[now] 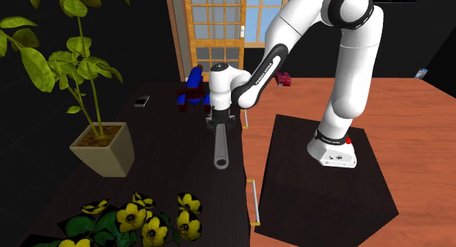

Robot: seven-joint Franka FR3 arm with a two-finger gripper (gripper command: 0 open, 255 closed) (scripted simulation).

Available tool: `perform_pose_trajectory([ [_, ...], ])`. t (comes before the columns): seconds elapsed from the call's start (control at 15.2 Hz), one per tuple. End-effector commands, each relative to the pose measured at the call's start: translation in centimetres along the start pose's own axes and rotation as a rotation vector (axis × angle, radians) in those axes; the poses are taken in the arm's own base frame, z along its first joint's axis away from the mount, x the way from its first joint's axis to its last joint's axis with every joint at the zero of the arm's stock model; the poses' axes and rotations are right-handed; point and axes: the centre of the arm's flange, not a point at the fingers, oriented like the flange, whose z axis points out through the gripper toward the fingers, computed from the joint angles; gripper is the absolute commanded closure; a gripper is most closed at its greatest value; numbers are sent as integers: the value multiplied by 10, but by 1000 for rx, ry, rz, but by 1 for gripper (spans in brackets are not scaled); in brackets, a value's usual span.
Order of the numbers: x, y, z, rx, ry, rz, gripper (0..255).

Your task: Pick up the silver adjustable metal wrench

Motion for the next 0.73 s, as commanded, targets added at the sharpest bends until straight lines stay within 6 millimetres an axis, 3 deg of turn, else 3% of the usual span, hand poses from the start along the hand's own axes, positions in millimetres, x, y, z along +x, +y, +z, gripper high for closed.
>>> perform_pose_trajectory([
  [0.0, 1, -1, -11, 2, 0, -1, 255],
  [0.66, 2, -1, -64, 2, 0, -1, 255],
])
